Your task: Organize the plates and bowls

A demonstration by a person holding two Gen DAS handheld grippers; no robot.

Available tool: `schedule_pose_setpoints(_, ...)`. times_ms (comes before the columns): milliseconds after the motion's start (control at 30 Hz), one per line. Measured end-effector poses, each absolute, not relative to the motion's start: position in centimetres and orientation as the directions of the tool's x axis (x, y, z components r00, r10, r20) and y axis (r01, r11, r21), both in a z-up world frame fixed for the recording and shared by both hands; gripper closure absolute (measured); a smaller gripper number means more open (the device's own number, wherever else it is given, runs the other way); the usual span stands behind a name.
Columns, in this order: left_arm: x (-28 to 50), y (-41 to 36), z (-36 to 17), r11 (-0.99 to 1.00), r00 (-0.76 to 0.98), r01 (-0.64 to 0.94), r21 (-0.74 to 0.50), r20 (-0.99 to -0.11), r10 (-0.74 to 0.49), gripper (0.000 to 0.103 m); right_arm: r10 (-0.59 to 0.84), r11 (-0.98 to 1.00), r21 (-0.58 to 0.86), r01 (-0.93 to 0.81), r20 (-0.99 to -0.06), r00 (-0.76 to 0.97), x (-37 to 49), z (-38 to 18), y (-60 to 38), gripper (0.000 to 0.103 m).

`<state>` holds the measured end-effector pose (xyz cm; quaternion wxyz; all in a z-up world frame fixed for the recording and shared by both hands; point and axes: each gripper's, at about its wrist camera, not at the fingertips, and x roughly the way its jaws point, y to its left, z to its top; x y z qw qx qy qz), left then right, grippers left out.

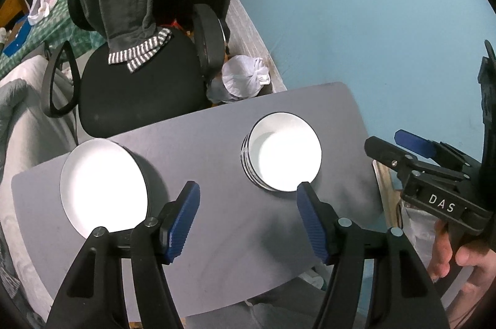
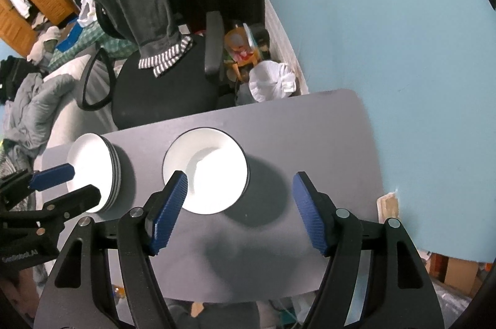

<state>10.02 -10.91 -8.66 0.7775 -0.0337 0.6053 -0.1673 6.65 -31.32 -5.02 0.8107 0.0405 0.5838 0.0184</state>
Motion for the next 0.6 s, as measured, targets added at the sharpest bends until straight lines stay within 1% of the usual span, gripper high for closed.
schedule_pose_setpoints(267, 8.4, -8.7, -8.4, 0.937, 0.209, 0.194, -0.291, -0.921, -0.330, 0.037, 0.077, 0.996, 0.088, 0.017, -0.932, 0.354, 4.8, -3.6, -30.7, 0.033)
schedule_pose_setpoints(600, 7.0, -7.2, -8.5, 0.921, 0.213, 0.217, -0.323, -0.905, -0.368, 0.037, 0.063, 0.994, 0.090, 0.059, -0.932, 0.356, 3.1, -3.3, -31.6, 0.033)
